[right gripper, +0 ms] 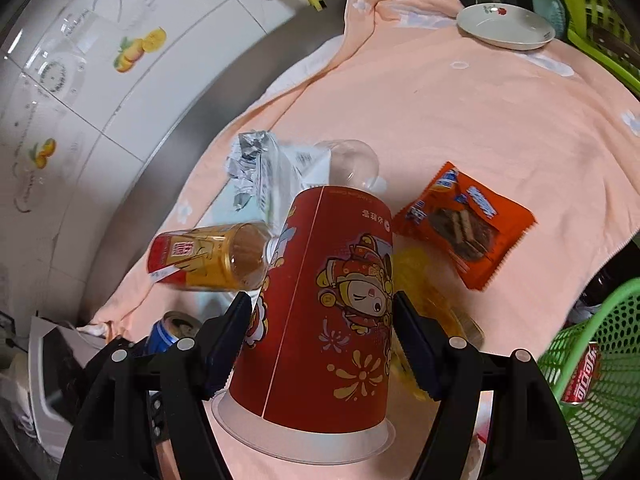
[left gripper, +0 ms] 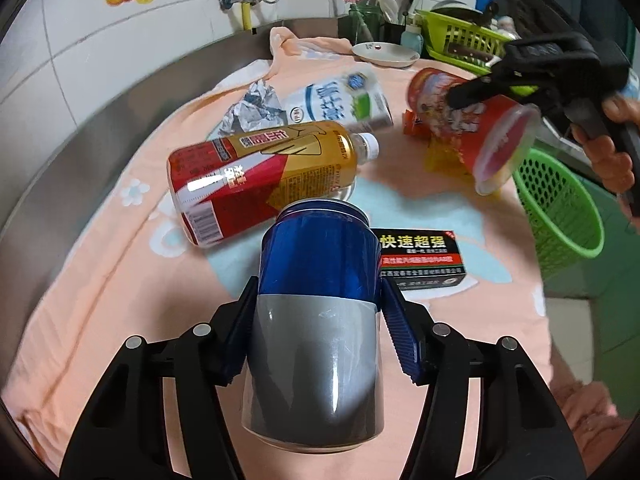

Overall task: Collect trash
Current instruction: 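Carry the blue-silver can and red cup to the green basket and release both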

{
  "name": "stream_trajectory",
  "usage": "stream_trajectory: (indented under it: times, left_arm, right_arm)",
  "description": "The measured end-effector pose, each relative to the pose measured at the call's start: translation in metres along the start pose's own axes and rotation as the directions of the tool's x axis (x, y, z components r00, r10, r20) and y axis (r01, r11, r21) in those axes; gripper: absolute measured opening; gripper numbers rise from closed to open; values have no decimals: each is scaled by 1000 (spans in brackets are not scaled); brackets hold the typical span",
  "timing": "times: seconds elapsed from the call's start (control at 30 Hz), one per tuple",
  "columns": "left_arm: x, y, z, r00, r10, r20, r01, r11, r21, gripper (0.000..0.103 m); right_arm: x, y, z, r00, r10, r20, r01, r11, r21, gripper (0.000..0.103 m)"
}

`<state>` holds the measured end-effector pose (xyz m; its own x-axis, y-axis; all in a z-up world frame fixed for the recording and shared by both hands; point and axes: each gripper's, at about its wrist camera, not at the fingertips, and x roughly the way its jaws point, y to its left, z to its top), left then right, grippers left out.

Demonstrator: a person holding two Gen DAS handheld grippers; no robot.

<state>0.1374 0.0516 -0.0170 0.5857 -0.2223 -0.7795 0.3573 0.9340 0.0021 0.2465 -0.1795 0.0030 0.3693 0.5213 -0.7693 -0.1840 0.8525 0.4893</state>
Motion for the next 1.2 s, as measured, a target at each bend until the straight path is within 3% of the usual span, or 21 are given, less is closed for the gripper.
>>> stream_trajectory:
  times: [0.17,0.3,0.53,0.63,0.77,0.93,1.0,1.2]
  left_arm:
    - [-11,-6,1,999,-29,33,29,999,-15,59]
    - [-21,-17,7,996,-69,62,70,997,-15,59]
    - [-26,-52,26,983,-159,87,158,987,18,59]
    - [-22,-74,34,976,-197,90,193,980,47,59]
    - [-15,-111,50,964,-252,85,245,966,87,59]
    - [-4,-152,68,947,-314,73,304,945,121,59]
    - [4,-173,77,939,-338,60,328,935,135,59]
    - [30,-230,98,921,-389,13,381,909,172,59]
  right_arm:
    - [-32,-15,-16,999,19,48,-20,1000,6,69]
    - [-57,-35,-34,996,-12,89,10,1000,21,69]
    - [-91,-99,-63,981,-145,128,132,985,110,69]
    - [-104,-137,-78,959,-247,136,225,961,160,69]
    - [-113,-187,-96,919,-375,122,345,915,209,69]
    - [-108,-242,-118,894,-443,61,414,871,265,69]
    - [-103,-254,-125,888,-459,43,432,861,269,69]
    - [-94,-280,-141,894,-448,17,423,856,296,69]
